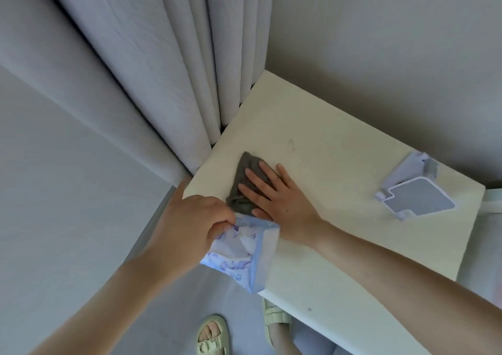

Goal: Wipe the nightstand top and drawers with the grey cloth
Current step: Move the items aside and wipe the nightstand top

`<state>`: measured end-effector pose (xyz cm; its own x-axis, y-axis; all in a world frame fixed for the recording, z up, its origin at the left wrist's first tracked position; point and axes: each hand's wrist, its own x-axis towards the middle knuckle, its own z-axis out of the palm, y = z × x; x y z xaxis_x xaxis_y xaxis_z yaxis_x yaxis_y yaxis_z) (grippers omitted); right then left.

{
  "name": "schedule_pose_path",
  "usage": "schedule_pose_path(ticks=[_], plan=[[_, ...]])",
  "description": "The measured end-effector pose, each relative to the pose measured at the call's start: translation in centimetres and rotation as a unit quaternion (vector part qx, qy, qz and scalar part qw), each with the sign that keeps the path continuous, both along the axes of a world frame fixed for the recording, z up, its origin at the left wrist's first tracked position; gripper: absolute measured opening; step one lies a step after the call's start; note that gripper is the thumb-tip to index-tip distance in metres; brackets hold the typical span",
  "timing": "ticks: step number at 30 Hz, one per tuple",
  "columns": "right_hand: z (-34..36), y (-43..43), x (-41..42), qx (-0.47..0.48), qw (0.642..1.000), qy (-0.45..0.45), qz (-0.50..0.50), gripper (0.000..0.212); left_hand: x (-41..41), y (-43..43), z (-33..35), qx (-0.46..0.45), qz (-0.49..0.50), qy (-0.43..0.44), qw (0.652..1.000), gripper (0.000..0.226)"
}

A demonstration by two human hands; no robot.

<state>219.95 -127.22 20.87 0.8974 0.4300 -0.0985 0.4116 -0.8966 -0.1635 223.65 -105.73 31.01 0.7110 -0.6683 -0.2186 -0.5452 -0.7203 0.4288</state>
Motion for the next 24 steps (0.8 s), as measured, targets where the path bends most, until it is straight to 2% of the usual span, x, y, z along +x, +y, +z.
schedule_pose_path(ticks=[2,3,5,7,9,11,17,19,22,24], plan=[[0.4,-2.4,0.0,-0.024,0.998,0.008,0.049,0.045,-0.5,0.8,0.1,-0.002,0.004,0.001,1.0,0.026],[0.4,-3.4,1.6,-0.047,0.998,0.001,0.032,0.046,-0.5,1.2,0.1,-0.005,0.001,0.0,1.0,0.024],[0.4,-4.7,6.9,-0.067,0.993,-0.01,-0.092,0.052,-0.2,1.8,0.0,-0.007,-0.009,-0.005,1.0,0.023],[0.5,-4.9,12.7,-0.076,0.97,0.022,-0.229,0.058,0.1,2.3,-0.2,-0.008,-0.012,-0.021,1.0,0.022],[0.3,-3.3,16.2,-0.073,0.949,0.039,-0.304,0.061,0.0,2.8,-0.5,-0.017,-0.008,-0.031,0.999,0.021],[0.0,-0.7,16.3,-0.065,0.939,0.03,-0.335,0.064,-0.2,3.4,-0.4,-0.026,-0.007,-0.025,0.999,0.021],[-0.4,7.1,6.6,-0.01,0.976,0.004,-0.218,0.065,-2.0,6.1,1.8,-0.011,0.02,0.068,0.997,0.027],[-0.4,9.1,3.0,-0.009,0.99,0.001,-0.141,0.062,-2.4,6.8,2.5,0.006,0.029,0.074,0.997,0.03],[-0.3,7.9,-3.1,-0.02,1.0,-0.008,0.001,0.05,-2.4,7.2,3.2,0.024,0.031,0.068,0.997,0.031],[0.1,4.2,-7.7,-0.025,0.999,0.012,0.04,0.047,-2.3,6.5,3.4,0.02,0.025,0.068,0.997,0.033]])
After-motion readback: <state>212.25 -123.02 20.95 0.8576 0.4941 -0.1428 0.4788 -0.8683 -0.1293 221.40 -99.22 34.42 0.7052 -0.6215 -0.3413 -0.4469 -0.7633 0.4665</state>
